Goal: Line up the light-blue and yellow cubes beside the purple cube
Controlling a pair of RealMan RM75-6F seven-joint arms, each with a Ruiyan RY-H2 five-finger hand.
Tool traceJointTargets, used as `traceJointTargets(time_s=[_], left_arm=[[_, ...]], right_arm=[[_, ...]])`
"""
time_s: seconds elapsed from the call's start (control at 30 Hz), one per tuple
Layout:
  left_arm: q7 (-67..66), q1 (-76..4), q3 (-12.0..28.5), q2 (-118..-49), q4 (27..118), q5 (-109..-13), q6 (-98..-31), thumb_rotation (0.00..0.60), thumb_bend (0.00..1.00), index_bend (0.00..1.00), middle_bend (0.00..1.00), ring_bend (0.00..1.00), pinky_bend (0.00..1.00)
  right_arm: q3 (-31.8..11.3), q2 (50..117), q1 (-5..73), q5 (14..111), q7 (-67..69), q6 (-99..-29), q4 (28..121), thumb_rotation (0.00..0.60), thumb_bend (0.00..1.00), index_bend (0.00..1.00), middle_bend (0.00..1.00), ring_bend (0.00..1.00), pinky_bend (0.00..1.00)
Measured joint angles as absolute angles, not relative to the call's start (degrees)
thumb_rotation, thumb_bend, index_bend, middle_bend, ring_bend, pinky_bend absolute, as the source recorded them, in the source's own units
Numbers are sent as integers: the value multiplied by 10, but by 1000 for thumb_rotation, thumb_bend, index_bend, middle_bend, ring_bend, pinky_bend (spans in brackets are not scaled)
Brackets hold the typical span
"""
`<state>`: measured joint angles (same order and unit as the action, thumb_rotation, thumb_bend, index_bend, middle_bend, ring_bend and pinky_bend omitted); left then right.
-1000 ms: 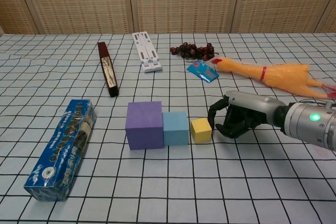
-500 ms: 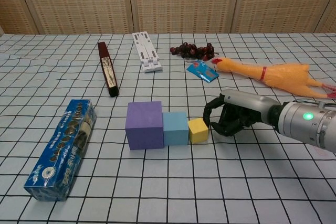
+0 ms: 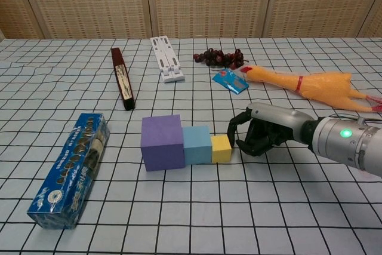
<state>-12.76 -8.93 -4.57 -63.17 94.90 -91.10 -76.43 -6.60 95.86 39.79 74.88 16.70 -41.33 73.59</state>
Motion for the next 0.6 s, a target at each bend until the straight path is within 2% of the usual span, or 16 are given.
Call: traceJointTargets(time_s=[0.6], left_arm=[[-127,-89,-46,-631,949,-912,-764,600,469,302,342,361,655]], right_arm=[[-66,949,394,752,165,-427,740,600,507,494,993,921,1000]])
